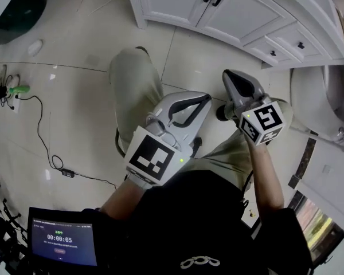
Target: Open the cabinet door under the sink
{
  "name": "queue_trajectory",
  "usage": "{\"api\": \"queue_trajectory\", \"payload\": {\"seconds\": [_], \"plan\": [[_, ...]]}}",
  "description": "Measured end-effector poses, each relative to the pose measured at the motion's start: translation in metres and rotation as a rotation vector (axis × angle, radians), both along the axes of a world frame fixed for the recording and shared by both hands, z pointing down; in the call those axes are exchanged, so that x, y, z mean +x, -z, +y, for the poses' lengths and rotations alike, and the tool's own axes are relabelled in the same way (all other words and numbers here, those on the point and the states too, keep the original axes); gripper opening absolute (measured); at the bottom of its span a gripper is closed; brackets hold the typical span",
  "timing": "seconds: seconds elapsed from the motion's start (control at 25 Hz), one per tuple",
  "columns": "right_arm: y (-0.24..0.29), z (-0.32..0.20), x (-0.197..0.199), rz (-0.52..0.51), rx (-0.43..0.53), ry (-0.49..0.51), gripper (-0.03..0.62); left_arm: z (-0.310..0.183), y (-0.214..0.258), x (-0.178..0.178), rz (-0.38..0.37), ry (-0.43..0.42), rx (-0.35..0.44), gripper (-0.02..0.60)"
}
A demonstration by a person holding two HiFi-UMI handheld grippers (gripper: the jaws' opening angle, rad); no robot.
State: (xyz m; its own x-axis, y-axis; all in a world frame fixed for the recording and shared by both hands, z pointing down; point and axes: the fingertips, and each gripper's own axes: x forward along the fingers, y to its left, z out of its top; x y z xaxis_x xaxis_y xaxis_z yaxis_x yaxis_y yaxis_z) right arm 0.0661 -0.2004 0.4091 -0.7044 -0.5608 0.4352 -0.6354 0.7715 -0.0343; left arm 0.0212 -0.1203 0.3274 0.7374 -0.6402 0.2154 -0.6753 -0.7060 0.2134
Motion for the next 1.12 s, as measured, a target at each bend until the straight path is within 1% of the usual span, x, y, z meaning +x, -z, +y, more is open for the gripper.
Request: {"api": "queue_trajectory", "payload": {"seconds": [0.12,0.28,0.32,0.36,0.4,0.52,0.72,0.92,1.12], "plan": [[-0.015,-0.035,-0.02,0.035,-0.008,0.01,-0.009,0.0,-0.002,-0.003,0.007,0.016,-0.009,0.015],[-0.035,-0.086,-0.043,0.084,0.002,0.006,-0.009,-0.006,-0.011,-0.018,0.031,0.035,-0.034,0.015],[-0.04,-0.1,-0.046,0.092,0.004,-0.001,0.001,-0.009,-0.013,-0.021,0.039,0.04,-0.041,0.015],[-0.045,-0.114,-0.048,0.101,0.005,-0.011,0.065,-0.012,-0.013,-0.024,0.045,0.046,-0.046,0.015],[-0.049,-0.128,-0.049,0.11,0.008,-0.023,0.081,-0.014,-0.014,-0.026,0.05,0.053,-0.049,0.015],[-0.062,-0.167,-0.044,0.134,0.017,-0.078,0.081,-0.017,-0.012,-0.03,0.057,0.076,-0.055,0.015],[-0.078,-0.218,-0.035,0.147,0.023,-0.185,0.081,-0.019,-0.011,-0.033,0.078,0.099,-0.059,0.015],[-0.081,-0.26,-0.026,0.136,0.055,-0.298,0.081,-0.02,-0.009,-0.036,0.042,0.092,-0.044,0.015],[-0.084,-0.285,-0.021,0.119,0.057,-0.369,0.081,-0.021,-0.008,-0.039,0.03,0.104,-0.044,0.015]]}}
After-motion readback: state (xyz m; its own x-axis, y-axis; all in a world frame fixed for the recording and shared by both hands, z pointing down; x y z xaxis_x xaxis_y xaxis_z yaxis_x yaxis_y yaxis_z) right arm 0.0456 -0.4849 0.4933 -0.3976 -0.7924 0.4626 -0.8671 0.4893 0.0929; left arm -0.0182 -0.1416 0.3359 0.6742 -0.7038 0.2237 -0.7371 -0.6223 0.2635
